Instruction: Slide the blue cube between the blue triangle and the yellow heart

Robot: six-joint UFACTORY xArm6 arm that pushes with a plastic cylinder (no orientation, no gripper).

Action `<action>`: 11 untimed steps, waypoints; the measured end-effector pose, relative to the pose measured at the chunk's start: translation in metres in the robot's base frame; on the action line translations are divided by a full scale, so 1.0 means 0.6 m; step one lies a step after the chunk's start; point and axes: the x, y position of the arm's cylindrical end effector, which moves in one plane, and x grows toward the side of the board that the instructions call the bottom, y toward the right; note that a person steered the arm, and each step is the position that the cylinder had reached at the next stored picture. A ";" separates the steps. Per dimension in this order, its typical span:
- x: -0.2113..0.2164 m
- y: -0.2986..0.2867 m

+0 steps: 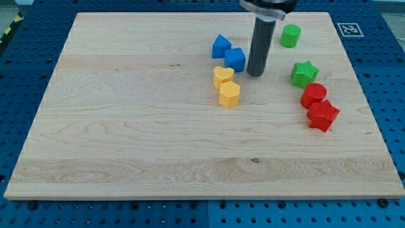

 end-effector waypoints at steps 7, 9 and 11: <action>-0.022 -0.042; -0.022 -0.053; -0.022 -0.068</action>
